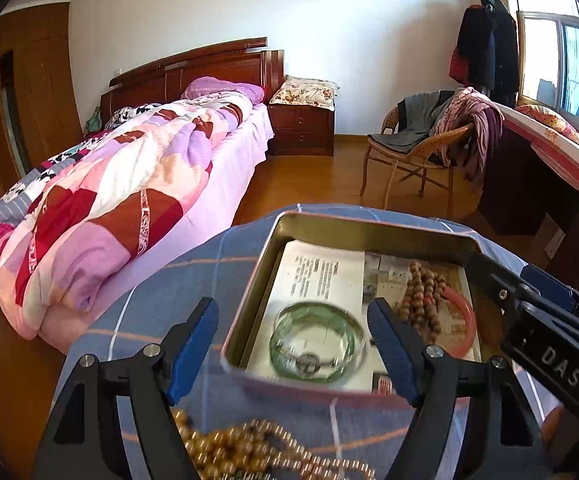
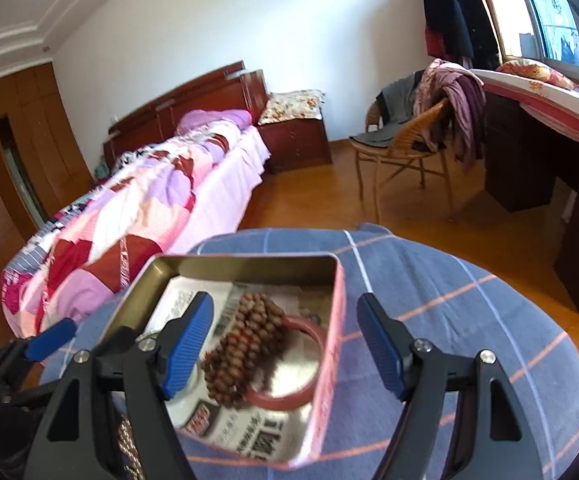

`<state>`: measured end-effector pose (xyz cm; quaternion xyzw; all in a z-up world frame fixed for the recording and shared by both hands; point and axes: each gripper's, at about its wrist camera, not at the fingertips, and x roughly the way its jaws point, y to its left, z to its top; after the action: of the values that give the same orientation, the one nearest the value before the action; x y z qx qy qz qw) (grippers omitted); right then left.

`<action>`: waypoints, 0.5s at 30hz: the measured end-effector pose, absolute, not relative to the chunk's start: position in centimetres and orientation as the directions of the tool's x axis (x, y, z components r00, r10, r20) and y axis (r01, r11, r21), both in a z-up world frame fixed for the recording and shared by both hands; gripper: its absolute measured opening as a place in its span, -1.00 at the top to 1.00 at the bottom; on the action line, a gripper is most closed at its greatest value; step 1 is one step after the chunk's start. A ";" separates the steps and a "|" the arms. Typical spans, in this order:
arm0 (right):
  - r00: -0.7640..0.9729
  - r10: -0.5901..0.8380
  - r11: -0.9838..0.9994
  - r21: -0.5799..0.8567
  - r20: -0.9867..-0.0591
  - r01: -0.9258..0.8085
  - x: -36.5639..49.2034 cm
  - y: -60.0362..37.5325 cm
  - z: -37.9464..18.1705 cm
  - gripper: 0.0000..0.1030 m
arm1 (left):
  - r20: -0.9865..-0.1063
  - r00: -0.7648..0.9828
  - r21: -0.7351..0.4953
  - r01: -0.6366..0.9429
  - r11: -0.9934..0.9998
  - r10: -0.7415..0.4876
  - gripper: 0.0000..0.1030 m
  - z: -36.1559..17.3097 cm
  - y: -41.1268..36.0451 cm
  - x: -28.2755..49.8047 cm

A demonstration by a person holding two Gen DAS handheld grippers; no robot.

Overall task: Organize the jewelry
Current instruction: 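Open both grippers to release the bangle and beads inside the tin, then withdraw both grippers from the tin toward the remaining jewelry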

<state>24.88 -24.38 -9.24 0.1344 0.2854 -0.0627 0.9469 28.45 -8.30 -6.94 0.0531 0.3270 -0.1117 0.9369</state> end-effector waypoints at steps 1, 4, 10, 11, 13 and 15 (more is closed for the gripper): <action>0.826 -0.050 0.959 0.205 -0.562 0.198 24.6 -24.2 -9.2 -0.51 | -0.627 0.759 0.021 0.240 0.971 -0.174 -0.49 -7.0 -7.9 28.0; 0.822 -0.063 0.965 0.177 -0.566 0.196 23.6 -23.5 -9.0 -0.51 | -0.629 0.757 -0.001 0.230 0.973 -0.180 -0.49 -7.0 -6.9 26.9; 0.829 -0.097 0.972 0.126 -0.551 0.198 21.1 -22.0 -8.2 -0.53 | -0.602 0.779 -0.011 0.212 0.977 -0.175 -0.49 -6.2 -5.0 24.0; 0.829 -0.102 0.974 0.115 -0.549 0.196 20.7 -21.7 -8.1 -0.54 | -0.598 0.782 -0.007 0.212 0.977 -0.174 -0.49 -6.1 -4.8 23.6; 0.829 -0.115 0.976 0.095 -0.547 0.198 20.0 -21.3 -7.9 -0.54 | -0.590 0.790 0.000 0.209 0.978 -0.169 -0.49 -5.9 -4.5 22.7; 0.826 -0.122 0.975 0.088 -0.550 0.203 19.3 -21.2 -7.8 -0.54 | -0.582 0.796 0.010 0.208 0.978 -0.164 -0.49 -5.8 -4.2 21.8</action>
<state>19.34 -21.17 -7.78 0.0715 0.2822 -0.0853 0.9529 21.76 -4.20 -5.82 0.0366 0.3036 -0.0983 0.9470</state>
